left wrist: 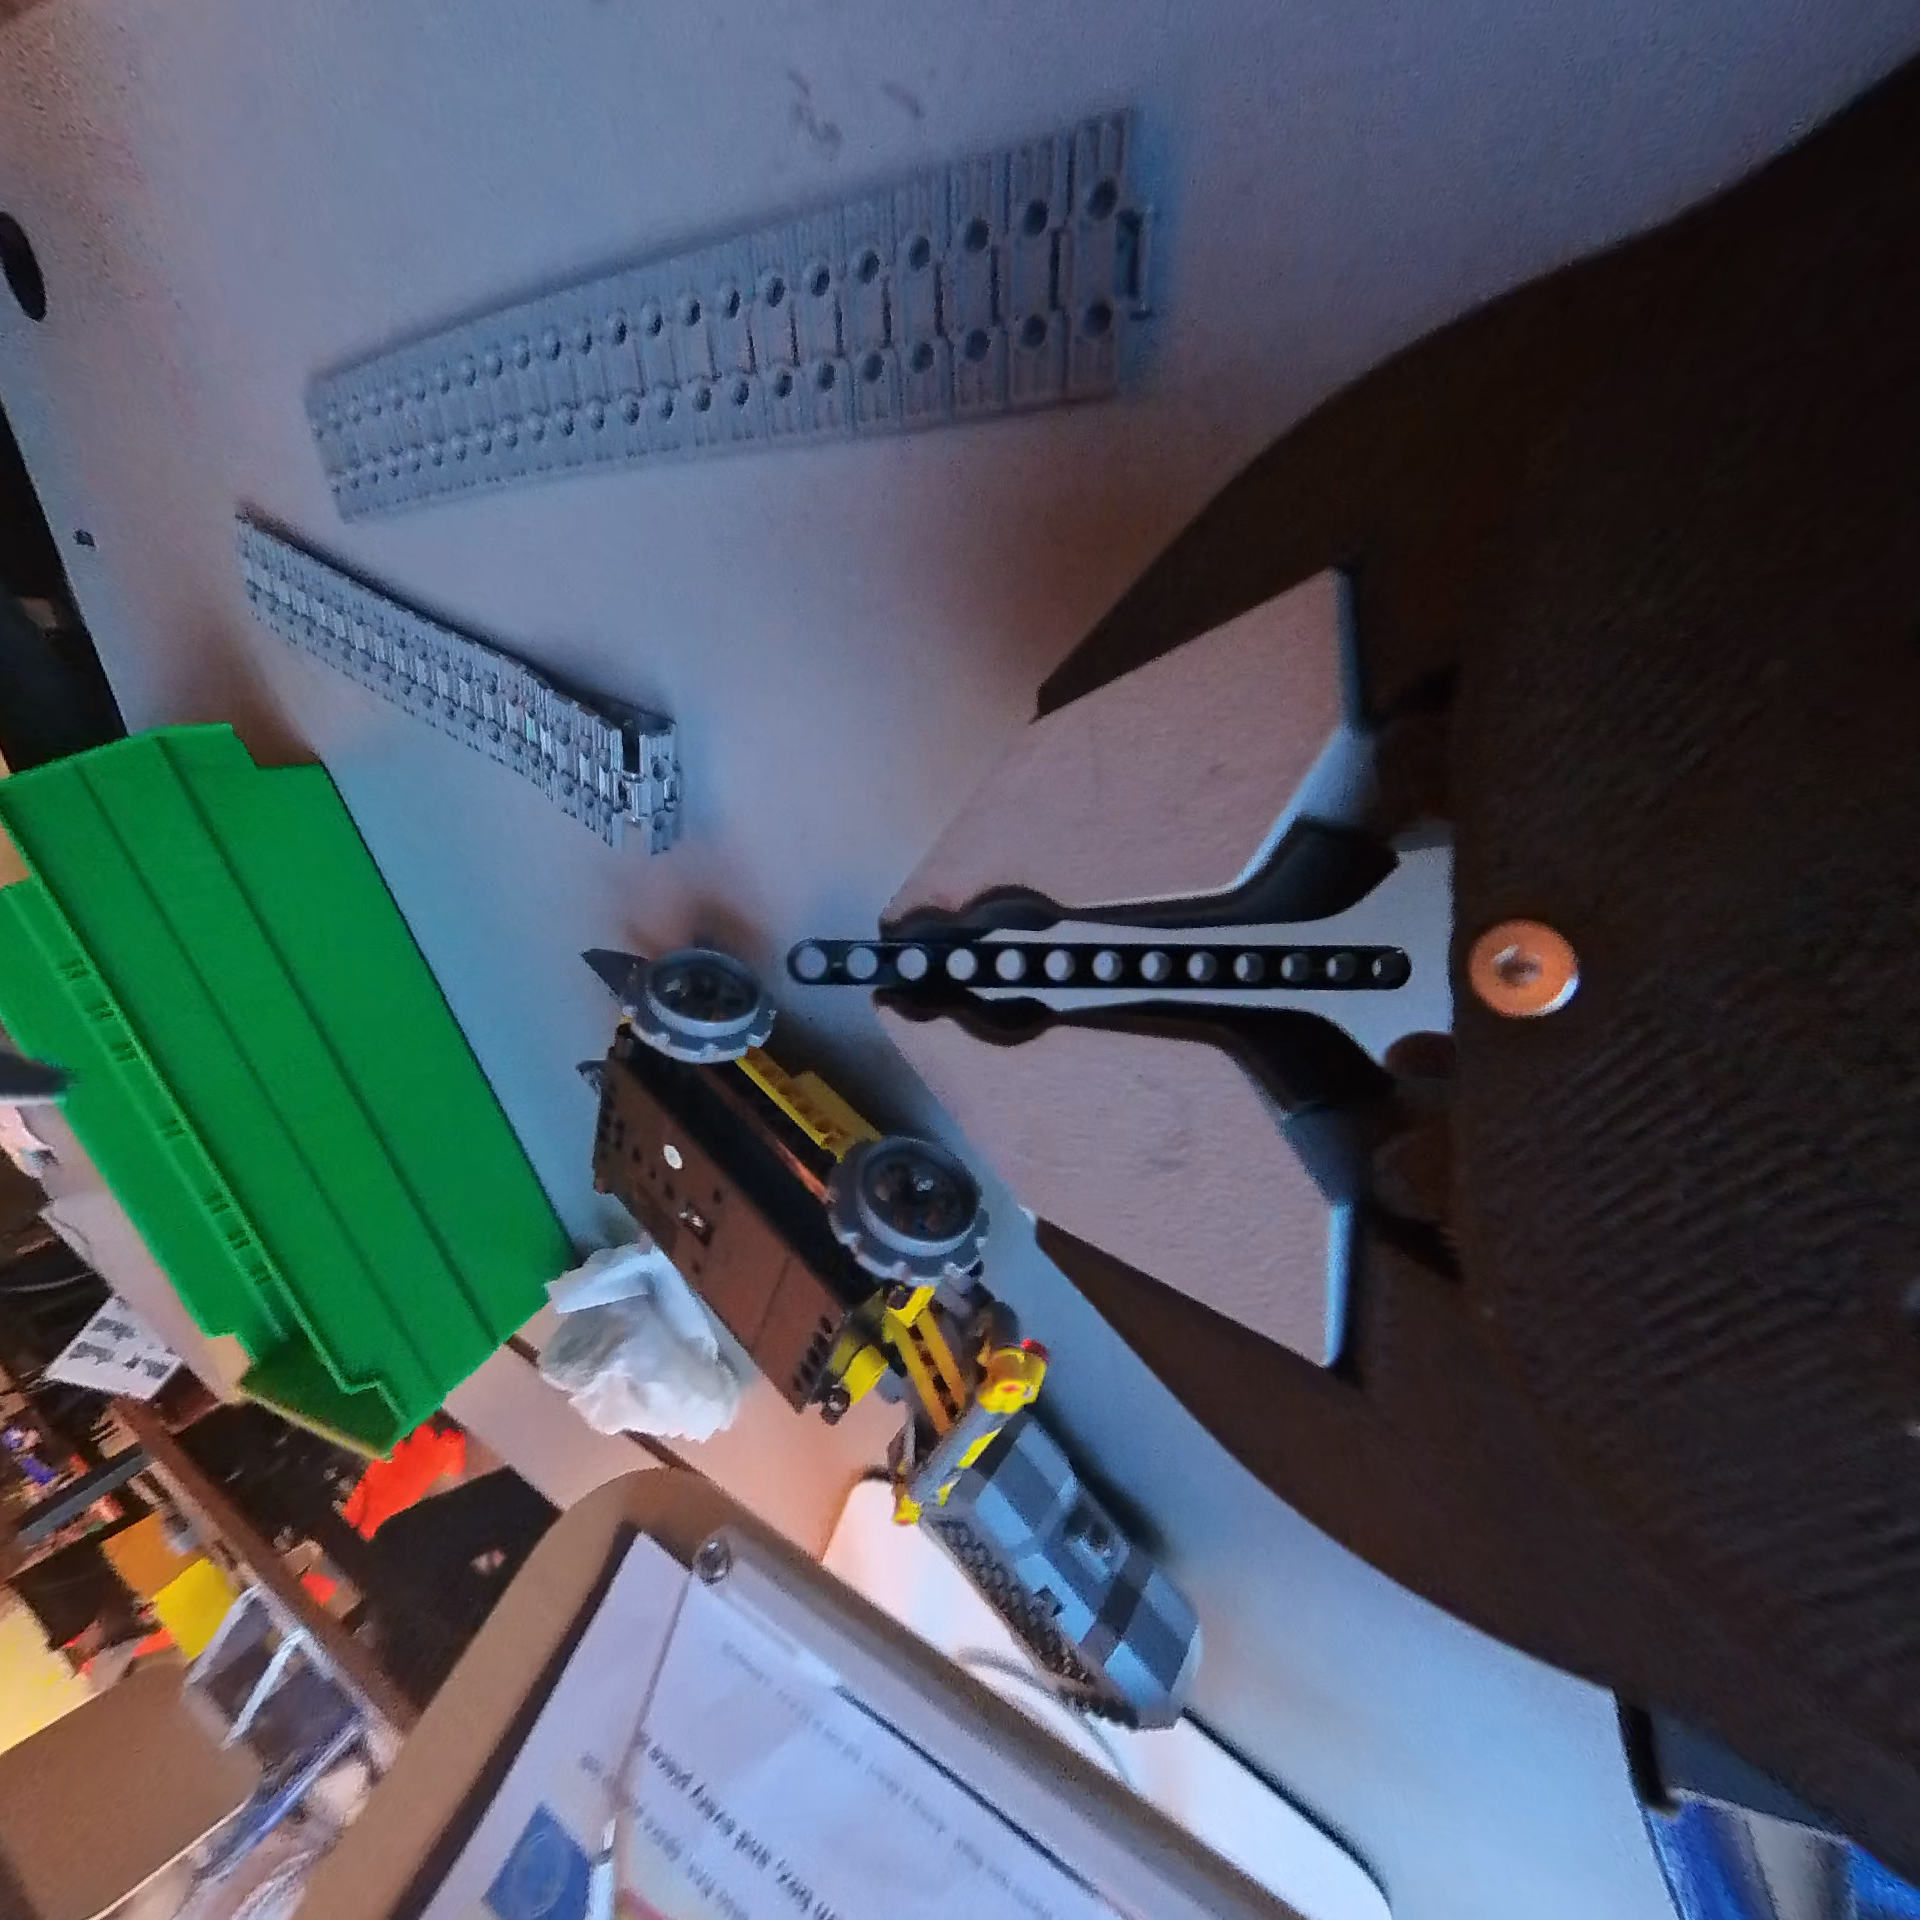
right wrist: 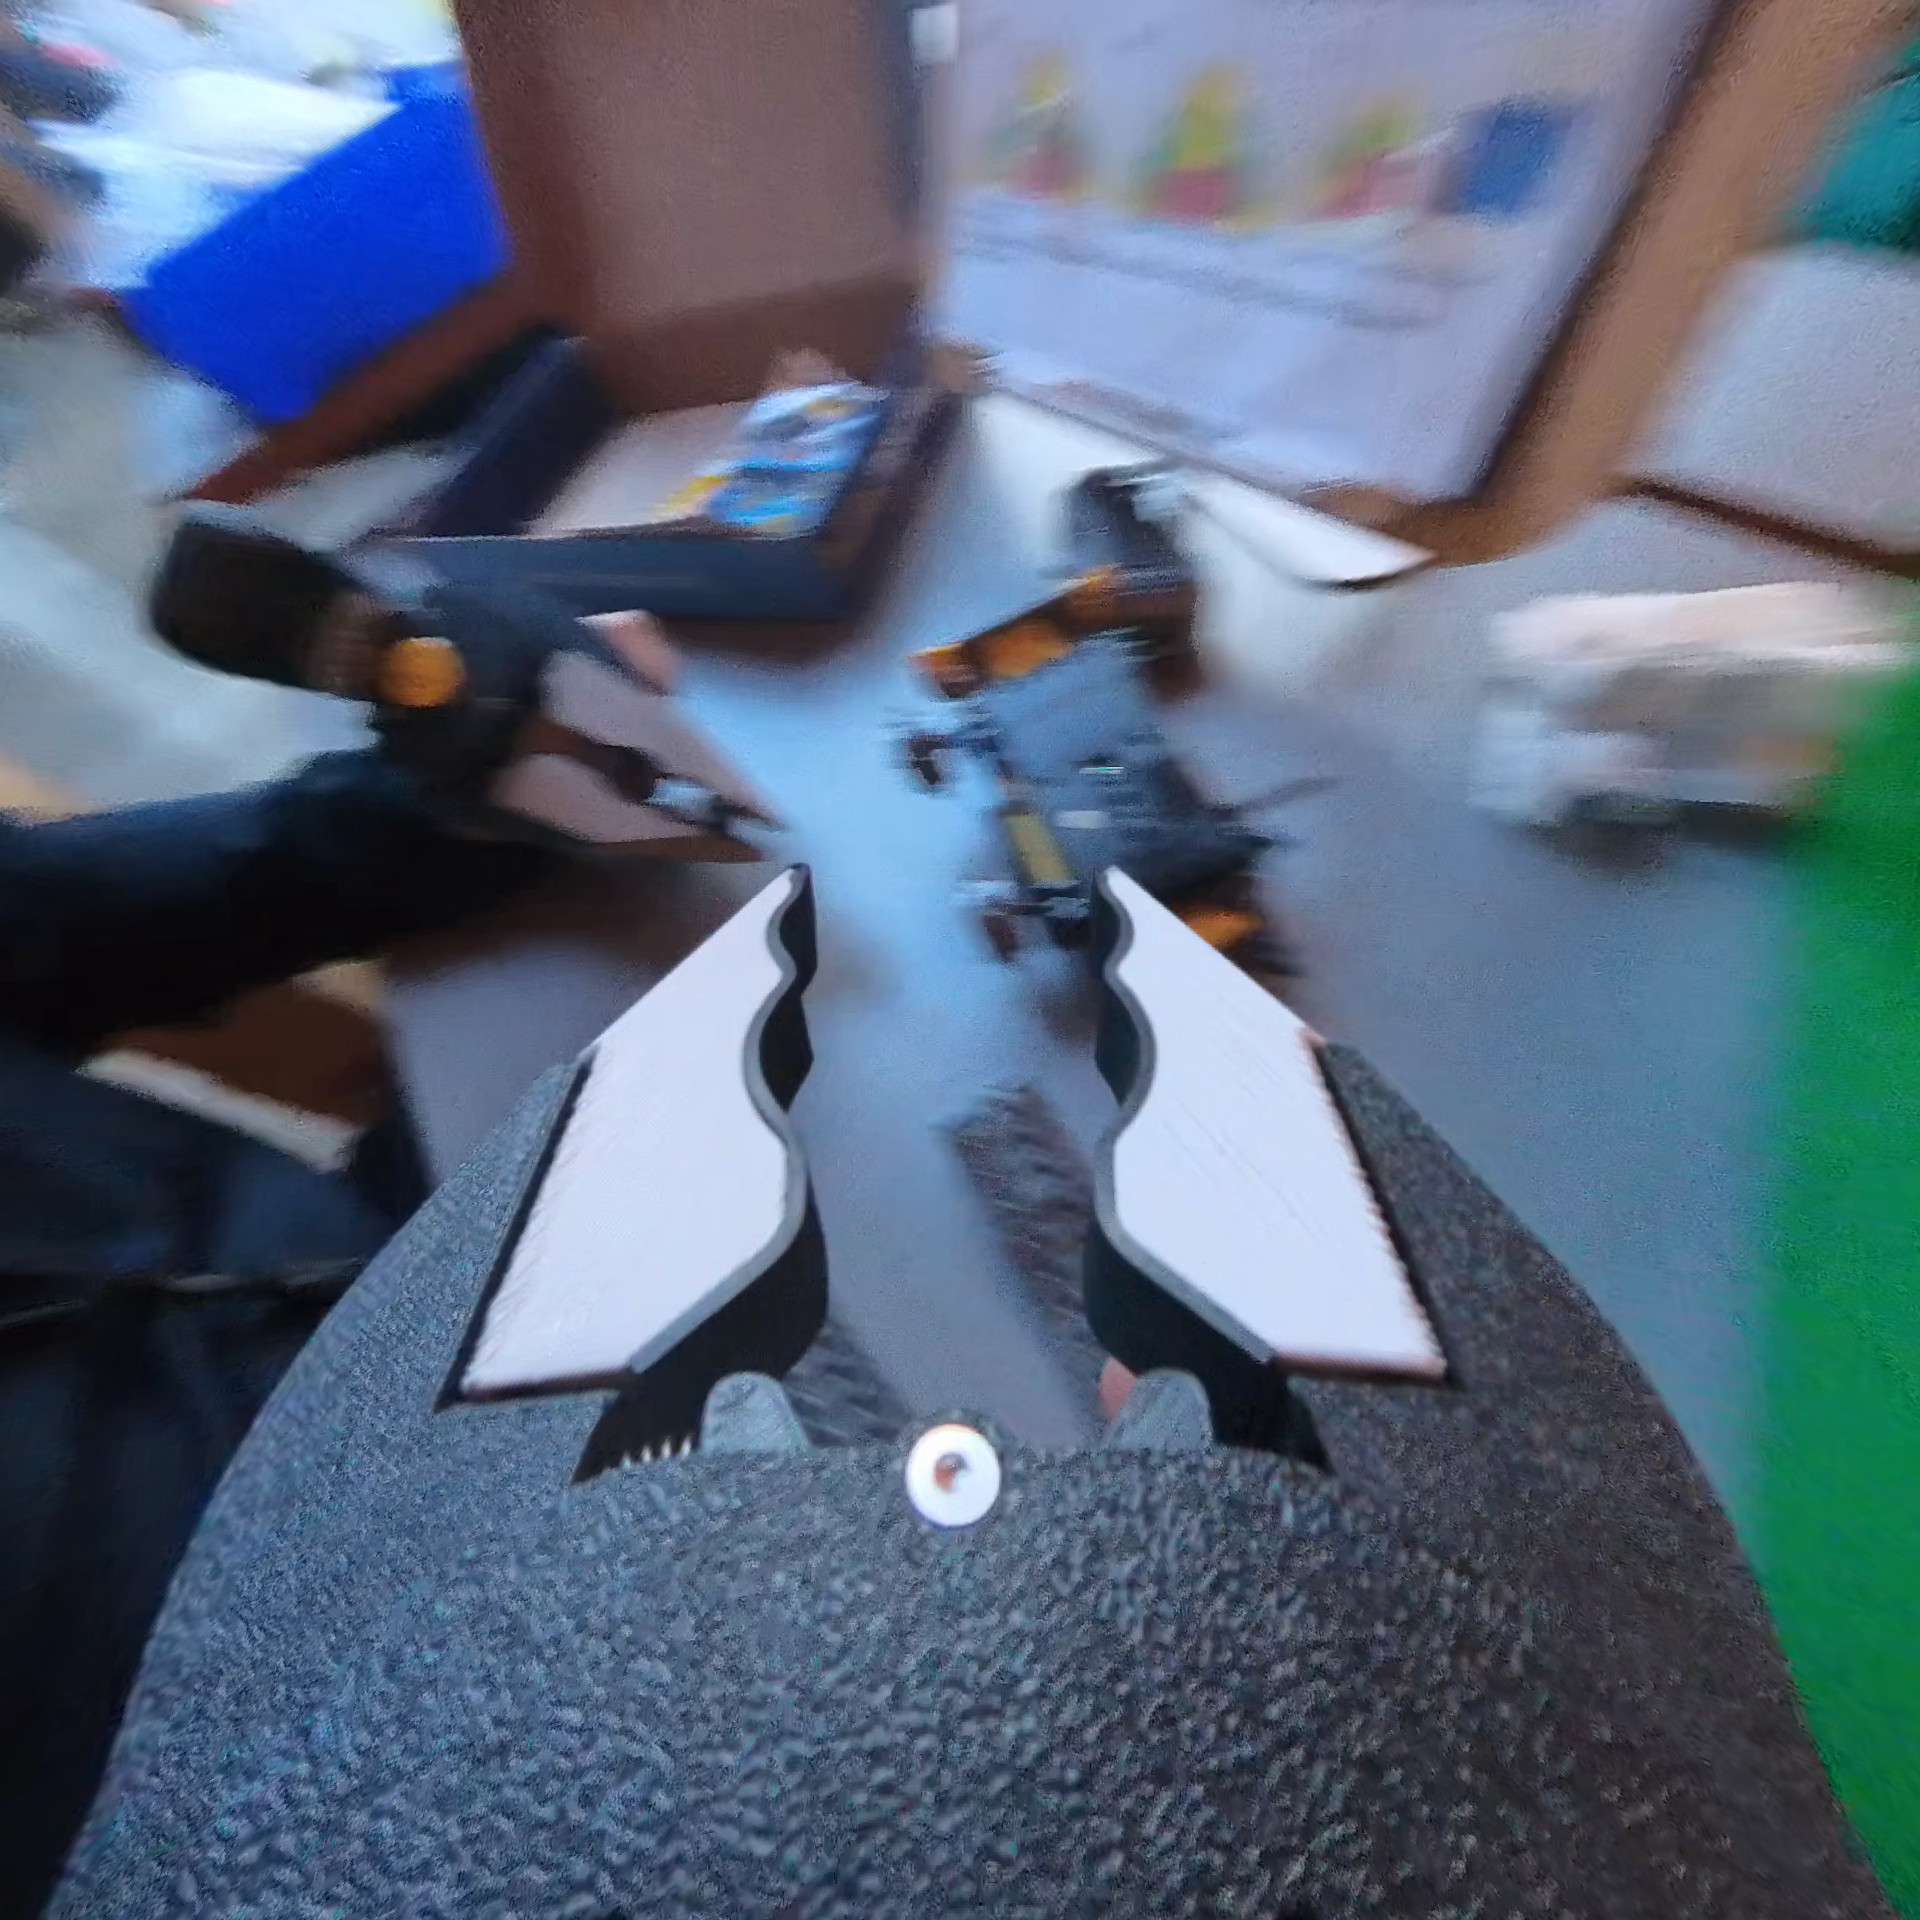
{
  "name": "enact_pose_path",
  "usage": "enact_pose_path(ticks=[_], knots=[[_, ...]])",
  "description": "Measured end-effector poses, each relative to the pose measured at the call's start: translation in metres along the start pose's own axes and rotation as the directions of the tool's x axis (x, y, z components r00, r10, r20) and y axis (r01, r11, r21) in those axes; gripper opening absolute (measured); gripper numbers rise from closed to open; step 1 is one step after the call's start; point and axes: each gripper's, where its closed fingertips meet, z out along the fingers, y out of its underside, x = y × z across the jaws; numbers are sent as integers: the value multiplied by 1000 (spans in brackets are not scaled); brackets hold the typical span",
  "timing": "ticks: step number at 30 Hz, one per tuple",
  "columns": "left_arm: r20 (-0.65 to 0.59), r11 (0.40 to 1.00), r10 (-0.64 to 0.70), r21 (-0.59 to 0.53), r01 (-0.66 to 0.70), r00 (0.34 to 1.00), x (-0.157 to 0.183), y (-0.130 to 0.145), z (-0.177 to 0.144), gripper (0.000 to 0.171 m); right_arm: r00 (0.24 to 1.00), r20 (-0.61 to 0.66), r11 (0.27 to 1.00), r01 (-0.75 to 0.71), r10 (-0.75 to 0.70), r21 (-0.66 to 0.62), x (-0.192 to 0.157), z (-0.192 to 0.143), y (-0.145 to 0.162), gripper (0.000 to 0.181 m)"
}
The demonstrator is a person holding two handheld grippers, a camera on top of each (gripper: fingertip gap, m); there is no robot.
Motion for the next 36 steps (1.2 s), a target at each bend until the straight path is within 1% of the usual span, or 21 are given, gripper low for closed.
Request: enact_pose_path(ticks=[1,2,4,6,8,10,11,12,14,16,18,21,23,25,26,28,29,31,33,34,36], knots=[[5,1000,20,2,-20,1000,2,-2,0,5,998,58,1000,-18,19,-18,-18,21,9,50],[10,999,37,5,-37,999,3,-4,0,5,997,79,999,-19,21,-28,-28,40,16,54],[43,998,62,13,-63,997,2,-7,0,5,998,65,999,3,-1,-32,-38,72,29,55],[45,997,80,16,-81,996,4,-9,-1,5,997,83,999,-7,11,-47,-46,97,37,55],[45,994,104,17,-105,994,5,-10,-2,5,988,157,999,-9,16,-42,-62,110,39,49],[61,992,124,20,-125,990,5,-11,-2,5,986,166,999,0,8,-49,-67,117,39,29],[73,991,132,21,-134,989,3,-12,-3,5,986,164,998,6,5,-68,-68,119,42,23],[78,989,146,11,-147,986,3,-11,-4,5,985,174,997,8,6,-79,-69,120,43,21],[101,985,170,3,-171,980,0,-11,-4,5,980,199,996,-14,31,-88,-72,119,44,7],[114,983,184,2,-185,976,-1,-12,-5,5,978,203,996,-33,49,-85,-72,120,44,10],[120,980,197,-1,-198,973,-2,-12,-5,5,976,214,997,-15,30,-73,-74,119,43,6],[129,980,194,9,-197,972,-1,-15,-5,5,980,201,998,16,-4,-59,-74,116,41,5],[136,982,183,12,-186,974,-2,-17,-6,9,984,176,999,26,-19,-41,-70,111,38,5],[123,986,158,34,-164,980,-1,-19,-6,14,988,155,999,28,-23,-28,-65,102,35,5],[114,989,130,54,-137,985,-1,-21,-7,20,990,140,1000,27,-26,-11,-62,94,31,5],[97,993,67,88,-75,993,-2,-24,-8,30,994,101,999,35,-36,20,-54,72,20,4],[97,994,41,99,-51,994,-4,-26,-9,39,997,64,998,45,-48,40,-46,56,12,5],[100,994,5,110,-16,995,-7,-27,-10,52,996,-48,992,85,-80,96,-27,13,-10,5],[105,993,-30,114,18,994,-11,-27,-10,63,972,-207,979,144,-112,142,1,-40,-36,4],[98,993,-47,116,35,994,-11,-27,-10,66,946,-300,971,175,-121,160,18,-70,-49,4],[67,991,-79,117,71,995,-9,-26,-8,66,873,-475,957,224,-112,187,58,-128,-71,4]])
